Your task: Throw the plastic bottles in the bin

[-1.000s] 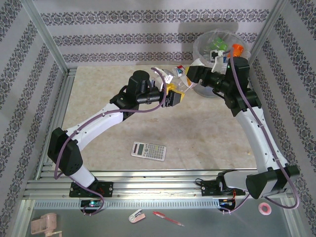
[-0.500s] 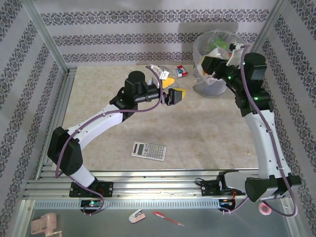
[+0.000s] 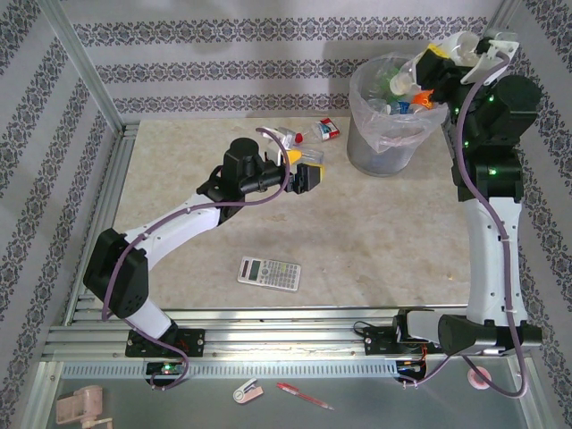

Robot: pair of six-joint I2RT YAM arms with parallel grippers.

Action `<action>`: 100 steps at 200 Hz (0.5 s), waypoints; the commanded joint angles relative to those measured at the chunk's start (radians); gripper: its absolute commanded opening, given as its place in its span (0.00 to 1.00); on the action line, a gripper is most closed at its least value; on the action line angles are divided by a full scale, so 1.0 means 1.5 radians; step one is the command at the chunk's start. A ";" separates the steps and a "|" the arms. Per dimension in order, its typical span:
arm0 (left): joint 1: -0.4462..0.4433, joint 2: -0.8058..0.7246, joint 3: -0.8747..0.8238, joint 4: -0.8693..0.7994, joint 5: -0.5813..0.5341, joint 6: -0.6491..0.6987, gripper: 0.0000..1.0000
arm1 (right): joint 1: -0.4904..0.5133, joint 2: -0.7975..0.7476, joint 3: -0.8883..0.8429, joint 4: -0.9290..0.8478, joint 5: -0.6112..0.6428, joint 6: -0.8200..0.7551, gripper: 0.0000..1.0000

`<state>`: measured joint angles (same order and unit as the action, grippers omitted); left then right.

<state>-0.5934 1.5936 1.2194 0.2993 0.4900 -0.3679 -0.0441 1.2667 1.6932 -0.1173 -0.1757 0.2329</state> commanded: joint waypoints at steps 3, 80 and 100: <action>0.006 -0.032 -0.014 0.032 -0.024 -0.007 1.00 | -0.005 -0.002 0.015 0.149 0.037 -0.039 0.40; 0.007 -0.055 -0.035 0.016 -0.055 0.001 1.00 | -0.007 0.018 0.026 0.232 0.040 -0.098 0.38; 0.007 -0.062 -0.037 0.008 -0.061 0.003 1.00 | -0.011 0.040 0.027 0.216 0.044 -0.105 0.38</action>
<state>-0.5934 1.5383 1.1744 0.2993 0.4164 -0.3679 -0.0448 1.2888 1.7088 0.1764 -0.1303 0.1131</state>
